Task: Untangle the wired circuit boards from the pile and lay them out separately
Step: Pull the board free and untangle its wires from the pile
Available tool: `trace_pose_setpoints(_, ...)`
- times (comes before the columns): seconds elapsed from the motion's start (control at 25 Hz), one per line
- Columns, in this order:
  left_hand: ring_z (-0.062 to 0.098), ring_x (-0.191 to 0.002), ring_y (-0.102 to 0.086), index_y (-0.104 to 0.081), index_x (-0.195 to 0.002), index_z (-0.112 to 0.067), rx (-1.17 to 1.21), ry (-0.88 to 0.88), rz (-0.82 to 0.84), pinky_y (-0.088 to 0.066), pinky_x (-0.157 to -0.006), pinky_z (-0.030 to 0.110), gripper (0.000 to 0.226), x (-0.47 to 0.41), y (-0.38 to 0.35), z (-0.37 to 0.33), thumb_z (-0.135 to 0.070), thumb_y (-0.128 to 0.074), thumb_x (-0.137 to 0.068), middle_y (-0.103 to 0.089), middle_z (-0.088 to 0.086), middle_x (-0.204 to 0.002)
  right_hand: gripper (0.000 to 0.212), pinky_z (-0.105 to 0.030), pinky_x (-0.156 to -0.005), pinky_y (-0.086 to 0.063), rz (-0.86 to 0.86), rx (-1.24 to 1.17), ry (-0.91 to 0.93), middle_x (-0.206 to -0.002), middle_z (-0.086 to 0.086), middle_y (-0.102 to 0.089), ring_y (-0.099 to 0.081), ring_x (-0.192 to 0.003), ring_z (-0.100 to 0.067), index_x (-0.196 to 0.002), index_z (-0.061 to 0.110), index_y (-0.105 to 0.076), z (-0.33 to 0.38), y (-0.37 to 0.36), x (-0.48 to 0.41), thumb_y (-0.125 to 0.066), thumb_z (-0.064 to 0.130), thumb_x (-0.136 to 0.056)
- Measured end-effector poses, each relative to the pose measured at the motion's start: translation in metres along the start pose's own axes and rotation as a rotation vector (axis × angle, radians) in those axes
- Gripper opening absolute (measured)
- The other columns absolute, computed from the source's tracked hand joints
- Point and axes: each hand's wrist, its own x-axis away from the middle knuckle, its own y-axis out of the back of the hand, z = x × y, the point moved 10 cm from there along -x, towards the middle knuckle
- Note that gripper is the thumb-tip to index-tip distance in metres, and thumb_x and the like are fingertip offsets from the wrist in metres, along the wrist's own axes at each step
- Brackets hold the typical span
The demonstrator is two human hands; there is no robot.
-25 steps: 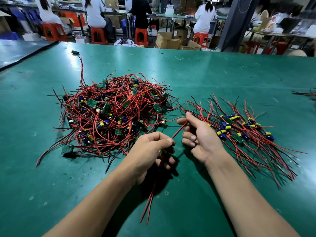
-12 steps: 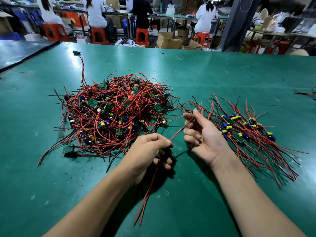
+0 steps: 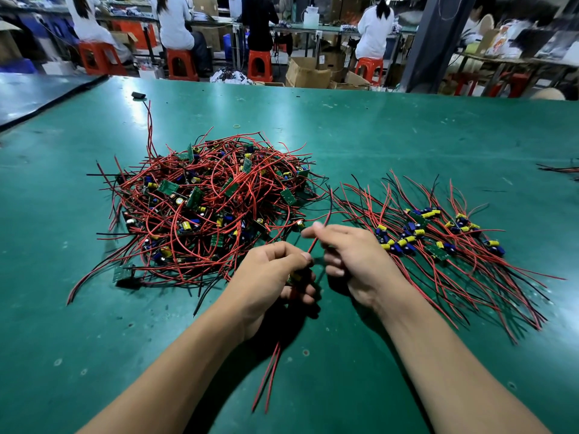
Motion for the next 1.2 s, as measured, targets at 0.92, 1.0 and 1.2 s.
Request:
trace_pose_setpoints(0.92, 0.028, -0.07, -0.072, -0.066, -0.101, 0.003, 0.175, 0.005, -0.049, -0.062, -0.066, 0.034, 0.026, -0.006, 0.008, 0.002, -0.022, -0.056, -0.098, -0.073, 0.018, -0.084, 0.037, -0.018, -0.05, -0.034, -0.039, -0.198, -0.067, -0.079, 0.009, -0.066, -0.041, -0.052, -0.004, -0.095, 0.018, -0.081, -0.003, 0.021, -0.008, -0.061, 0.049, -0.093)
trace_pose_setpoints(1.0, 0.031, -0.078, -0.073, -0.064, -0.108, 0.002, 0.241, 0.038, -0.031, -0.062, -0.076, 0.039, 0.034, -0.007, 0.006, 0.004, -0.028, -0.05, -0.101, -0.074, 0.02, -0.094, 0.034, -0.02, -0.054, -0.034, -0.035, -0.164, -0.065, -0.079, 0.009, -0.067, -0.044, -0.052, -0.004, -0.092, 0.019, -0.082, -0.004, 0.019, -0.007, -0.061, 0.046, -0.093)
trace_pose_setpoints(1.2, 0.035, -0.102, -0.07, -0.061, -0.121, -0.002, 0.255, 0.075, 0.018, -0.057, -0.088, 0.043, 0.049, -0.008, 0.003, 0.006, -0.042, -0.041, -0.101, -0.07, 0.02, -0.115, 0.031, -0.02, -0.052, -0.037, -0.02, -0.135, -0.064, -0.08, 0.008, -0.066, -0.048, -0.054, -0.005, -0.094, 0.019, -0.08, -0.003, 0.017, -0.005, -0.063, 0.044, -0.092)
